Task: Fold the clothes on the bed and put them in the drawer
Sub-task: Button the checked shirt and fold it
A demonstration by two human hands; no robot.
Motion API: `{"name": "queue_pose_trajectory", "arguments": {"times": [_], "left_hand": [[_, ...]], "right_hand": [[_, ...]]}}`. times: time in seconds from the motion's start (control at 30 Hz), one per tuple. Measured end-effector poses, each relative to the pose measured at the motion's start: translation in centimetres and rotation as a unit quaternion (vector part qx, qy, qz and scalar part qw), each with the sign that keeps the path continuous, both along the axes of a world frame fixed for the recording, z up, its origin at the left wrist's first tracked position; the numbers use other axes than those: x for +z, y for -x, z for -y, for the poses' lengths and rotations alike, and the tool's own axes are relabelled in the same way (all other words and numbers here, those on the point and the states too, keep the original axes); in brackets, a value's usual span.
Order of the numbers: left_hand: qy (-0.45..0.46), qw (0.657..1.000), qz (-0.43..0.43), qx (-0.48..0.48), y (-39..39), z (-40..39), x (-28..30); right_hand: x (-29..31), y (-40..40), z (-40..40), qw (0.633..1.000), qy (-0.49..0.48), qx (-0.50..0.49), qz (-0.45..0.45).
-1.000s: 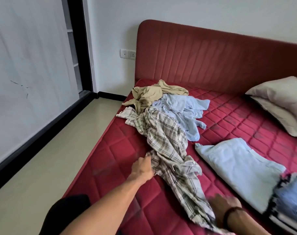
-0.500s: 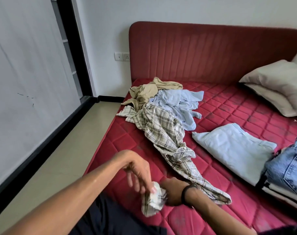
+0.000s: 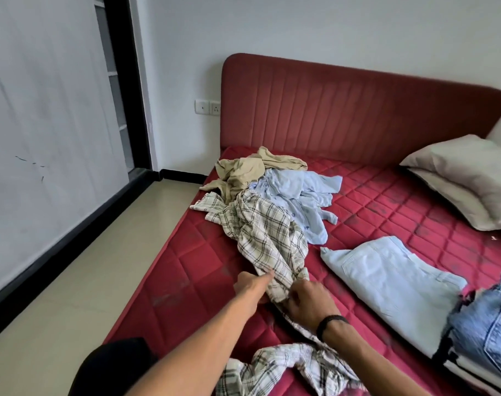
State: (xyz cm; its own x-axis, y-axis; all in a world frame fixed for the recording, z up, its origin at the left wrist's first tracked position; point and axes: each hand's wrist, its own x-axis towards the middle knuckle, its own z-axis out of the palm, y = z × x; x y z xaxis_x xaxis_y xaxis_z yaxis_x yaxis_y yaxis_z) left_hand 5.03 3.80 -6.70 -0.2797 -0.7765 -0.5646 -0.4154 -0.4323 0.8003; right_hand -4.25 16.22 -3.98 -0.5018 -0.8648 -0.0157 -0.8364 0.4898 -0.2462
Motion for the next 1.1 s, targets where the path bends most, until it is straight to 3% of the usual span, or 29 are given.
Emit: {"name": "queue_pose_trajectory", "arguments": {"times": [0.13, 0.2, 0.23, 0.3, 0.37, 0.43, 0.53, 0.6, 0.7, 0.8, 0.93, 1.0, 1.1], "left_hand": [[-0.008, 1.000, 0.011, 0.006, -0.7, 0.9, 2.2], [0.107, 0.993, 0.040, -0.021, -2.0, 2.1, 6.4], [0.202, 0.975, 0.068, -0.068, -2.9, 2.7, 9.3], [0.410, 0.880, 0.133, -0.199, -5.7, 3.7, 16.1], [0.556, 0.745, 0.204, -0.308, -8.8, 4.4, 24.0], [0.617, 0.631, 0.261, -0.390, -11.2, 4.2, 31.7], [0.682, 0.492, 0.336, -0.424, -13.1, 2.6, 41.9], [0.728, 0.433, 0.339, -0.410, -14.2, 1.5, 47.7], [0.788, 0.422, 0.266, -0.361, -15.9, -0.3, 54.8], [0.848, 0.405, 0.160, -0.301, -17.2, -1.9, 59.5], [0.890, 0.407, 0.041, -0.203, -17.3, -2.4, 63.1], [0.896, 0.407, 0.017, -0.178, -16.5, -2.7, 63.5], [0.913, 0.380, 0.008, -0.145, -15.6, -3.3, 64.0]], "right_hand": [[2.6, -4.4, -1.4, 0.972, -0.051, 0.185, 0.135], [5.9, -5.0, -0.4, 0.962, -0.038, 0.215, 0.165], [7.6, -4.9, 0.4, 0.966, 0.026, 0.191, 0.173], [12.3, -4.1, 2.2, 0.959, 0.235, 0.069, 0.145], [18.1, -4.3, 3.9, 0.905, 0.405, 0.022, 0.131], [24.2, -5.2, 5.3, 0.886, 0.424, 0.113, 0.148], [32.1, -7.3, 6.6, 0.901, 0.332, 0.233, 0.153], [36.1, -8.5, 7.1, 0.894, 0.347, 0.258, 0.116], [40.8, -9.2, 6.9, 0.862, 0.429, 0.241, 0.123], [46.3, -9.5, 4.5, 0.784, 0.503, 0.260, 0.255], [53.5, -8.5, -1.5, 0.692, 0.497, 0.339, 0.398], [54.8, -7.5, -3.6, 0.718, 0.484, 0.347, 0.360], [54.0, -6.3, -5.2, 0.819, 0.416, 0.288, 0.271]]}}
